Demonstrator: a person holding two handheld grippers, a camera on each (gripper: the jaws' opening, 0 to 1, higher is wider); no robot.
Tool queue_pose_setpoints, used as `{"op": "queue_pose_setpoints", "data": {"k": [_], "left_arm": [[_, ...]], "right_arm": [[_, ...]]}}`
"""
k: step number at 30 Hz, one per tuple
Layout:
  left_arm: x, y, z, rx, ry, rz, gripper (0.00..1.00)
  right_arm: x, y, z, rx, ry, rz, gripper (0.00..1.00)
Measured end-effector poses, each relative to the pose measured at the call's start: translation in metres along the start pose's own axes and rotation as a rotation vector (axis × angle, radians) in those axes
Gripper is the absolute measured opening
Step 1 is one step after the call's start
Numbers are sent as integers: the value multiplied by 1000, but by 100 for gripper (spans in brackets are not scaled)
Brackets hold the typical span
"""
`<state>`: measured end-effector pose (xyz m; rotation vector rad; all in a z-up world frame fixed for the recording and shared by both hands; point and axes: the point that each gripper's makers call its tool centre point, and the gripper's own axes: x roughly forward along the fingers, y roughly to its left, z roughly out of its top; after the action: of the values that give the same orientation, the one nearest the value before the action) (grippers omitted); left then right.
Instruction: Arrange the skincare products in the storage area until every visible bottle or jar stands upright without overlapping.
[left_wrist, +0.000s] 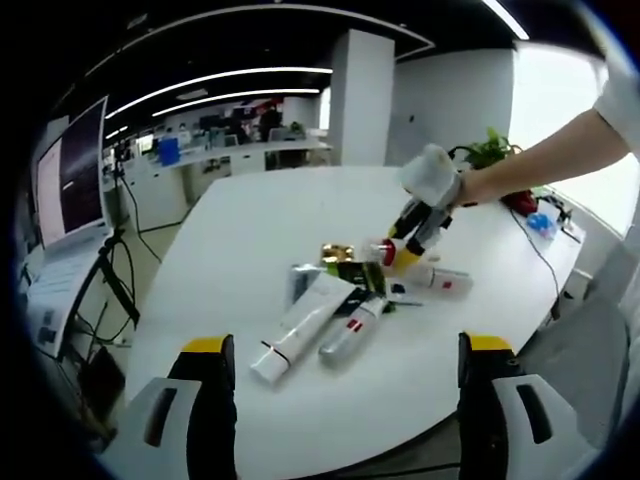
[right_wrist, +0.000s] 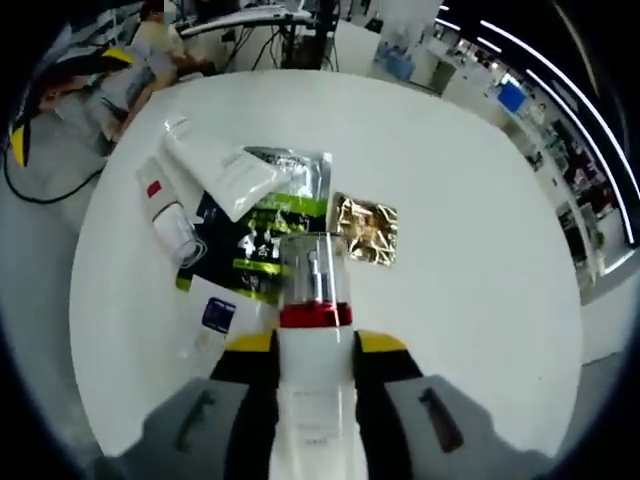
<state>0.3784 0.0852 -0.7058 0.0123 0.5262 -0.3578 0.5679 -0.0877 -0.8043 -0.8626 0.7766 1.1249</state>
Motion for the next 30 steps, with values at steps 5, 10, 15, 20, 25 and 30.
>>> {"op": "queue_pose_setpoints", "data": {"k": [5, 10, 15, 20, 25, 30], "left_arm": [[0, 0, 2, -4, -8, -4, 91], [0, 0, 2, -6, -11, -2, 91], [0, -2, 2, 3, -9, -7, 91], [0, -3, 1, 11, -4, -11, 91], [0, -3, 1, 15, -1, -9, 91], [0, -3, 0, 20, 1, -10, 91]], "right_arm": [[-15, -11, -2, 132, -78, -79, 28], [-33, -21, -11, 262, -146, -149, 28], [-54, -43, -27, 394, -196, -262, 28], [-69, -63, -39, 567, -265, -354, 28], [-90, -74, -57, 742, -345, -490, 28], [-105, -62, -64, 774, -406, -555, 28]]}}
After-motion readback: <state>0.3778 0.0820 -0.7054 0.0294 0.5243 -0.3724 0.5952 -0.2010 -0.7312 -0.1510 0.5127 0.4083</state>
